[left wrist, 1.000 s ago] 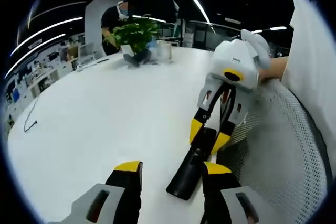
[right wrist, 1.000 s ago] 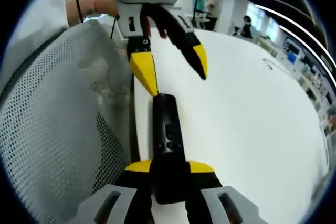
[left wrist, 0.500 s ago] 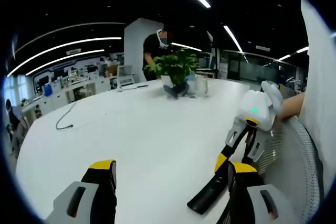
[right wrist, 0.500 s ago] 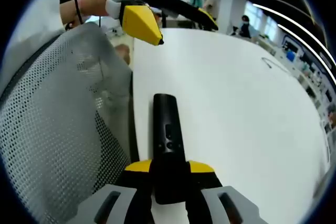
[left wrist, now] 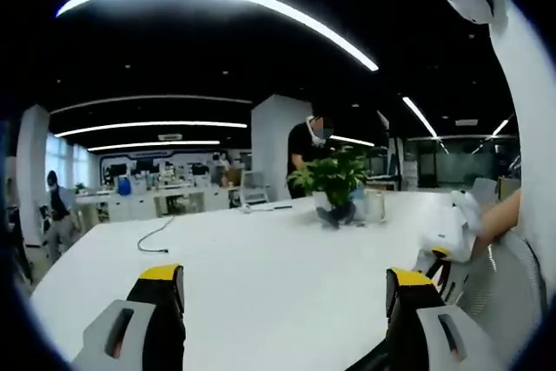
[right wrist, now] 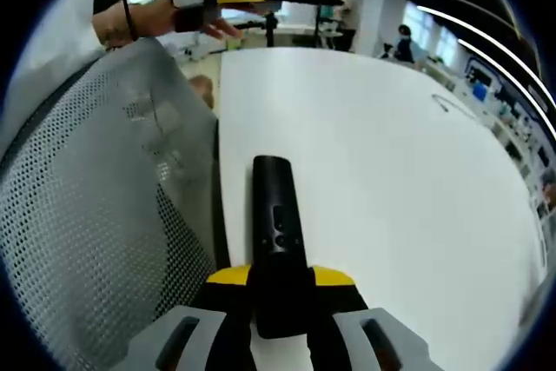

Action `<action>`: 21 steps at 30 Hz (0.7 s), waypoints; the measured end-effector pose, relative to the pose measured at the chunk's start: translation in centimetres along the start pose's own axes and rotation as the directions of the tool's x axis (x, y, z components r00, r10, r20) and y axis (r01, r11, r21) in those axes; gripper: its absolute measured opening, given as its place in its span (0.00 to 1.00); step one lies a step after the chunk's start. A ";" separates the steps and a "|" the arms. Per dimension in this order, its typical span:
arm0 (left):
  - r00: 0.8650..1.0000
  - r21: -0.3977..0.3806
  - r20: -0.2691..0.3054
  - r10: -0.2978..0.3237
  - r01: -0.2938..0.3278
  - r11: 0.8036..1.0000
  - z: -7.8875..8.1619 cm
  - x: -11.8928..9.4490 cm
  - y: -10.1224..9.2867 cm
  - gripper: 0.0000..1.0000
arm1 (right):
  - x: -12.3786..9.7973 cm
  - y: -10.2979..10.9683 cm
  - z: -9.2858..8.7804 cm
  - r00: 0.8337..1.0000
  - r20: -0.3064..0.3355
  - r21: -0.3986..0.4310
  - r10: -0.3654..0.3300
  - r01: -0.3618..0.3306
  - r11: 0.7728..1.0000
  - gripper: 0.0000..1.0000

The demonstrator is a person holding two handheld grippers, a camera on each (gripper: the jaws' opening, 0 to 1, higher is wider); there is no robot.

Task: Press the specified remote control buttons in sequence, fully releasing each button before pressing the next.

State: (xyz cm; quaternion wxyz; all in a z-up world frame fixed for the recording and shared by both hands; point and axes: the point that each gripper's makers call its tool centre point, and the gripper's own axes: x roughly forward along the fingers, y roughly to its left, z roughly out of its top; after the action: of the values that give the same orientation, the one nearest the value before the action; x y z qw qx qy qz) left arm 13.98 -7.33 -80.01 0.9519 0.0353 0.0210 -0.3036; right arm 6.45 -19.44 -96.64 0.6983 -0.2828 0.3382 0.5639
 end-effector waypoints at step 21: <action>0.975 -0.009 0.015 0.220 -0.220 0.976 0.3 -2.4 2.0 1.00 | 0.1 0.1 0.1 1.000 0.010 0.034 -0.023 0.022 0.999 0.21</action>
State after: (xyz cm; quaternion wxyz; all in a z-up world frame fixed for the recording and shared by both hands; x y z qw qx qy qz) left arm 13.24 -4.32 -79.44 0.9799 0.0315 0.0102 -0.1967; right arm 6.37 -19.33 -96.67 0.7111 -0.2718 0.3408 0.5517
